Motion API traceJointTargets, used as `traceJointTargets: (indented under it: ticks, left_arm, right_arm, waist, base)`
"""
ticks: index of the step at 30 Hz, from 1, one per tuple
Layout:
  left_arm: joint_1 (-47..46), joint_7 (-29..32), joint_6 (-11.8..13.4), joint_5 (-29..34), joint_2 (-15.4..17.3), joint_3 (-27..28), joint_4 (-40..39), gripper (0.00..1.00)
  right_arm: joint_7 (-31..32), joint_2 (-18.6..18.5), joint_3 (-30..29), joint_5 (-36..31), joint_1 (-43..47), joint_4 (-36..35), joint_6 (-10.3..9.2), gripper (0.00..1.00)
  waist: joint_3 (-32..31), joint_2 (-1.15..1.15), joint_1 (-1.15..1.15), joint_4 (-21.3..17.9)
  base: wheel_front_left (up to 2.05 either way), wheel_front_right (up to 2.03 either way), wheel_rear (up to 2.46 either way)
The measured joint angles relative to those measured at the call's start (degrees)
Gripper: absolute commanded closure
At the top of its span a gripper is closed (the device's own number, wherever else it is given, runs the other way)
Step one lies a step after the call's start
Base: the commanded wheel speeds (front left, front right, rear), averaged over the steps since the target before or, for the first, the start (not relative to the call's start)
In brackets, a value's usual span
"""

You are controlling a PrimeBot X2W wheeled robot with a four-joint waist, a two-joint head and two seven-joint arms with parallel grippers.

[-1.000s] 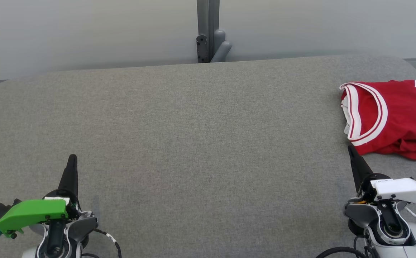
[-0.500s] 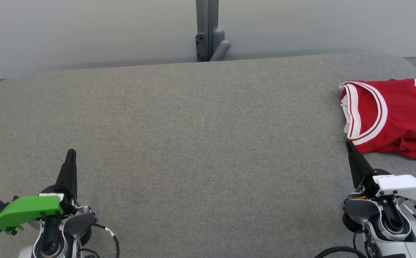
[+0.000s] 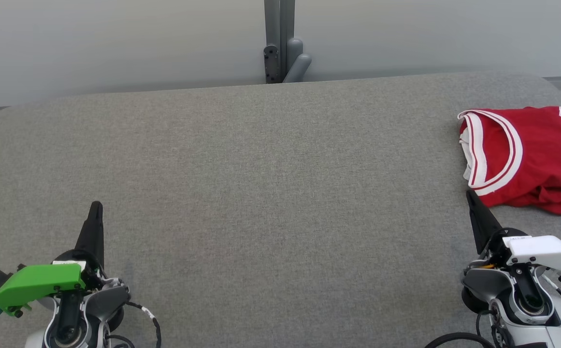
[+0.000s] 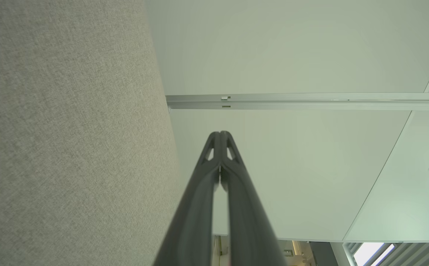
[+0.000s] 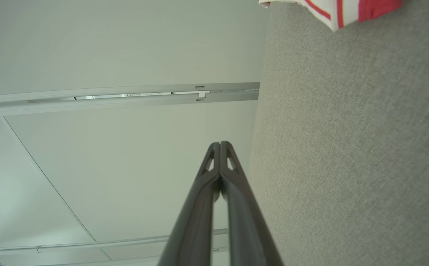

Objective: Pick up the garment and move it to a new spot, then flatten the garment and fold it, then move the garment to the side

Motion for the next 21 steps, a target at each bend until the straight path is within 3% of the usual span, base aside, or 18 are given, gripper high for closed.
traceJointTargets:
  ticks: [21]
  left_arm:
    - [0.0, 0.01, 0.0, 0.0, 0.0, 0.0, 0.0, 1.0]
  right_arm:
    - [-0.07, -0.09, 0.15, 0.2, 0.0, 0.0, 0.0, 1.0]
  waist:
    - [0.0, 0.0, 0.0, 0.0]
  base:
    - [0.0, 0.0, 0.0]
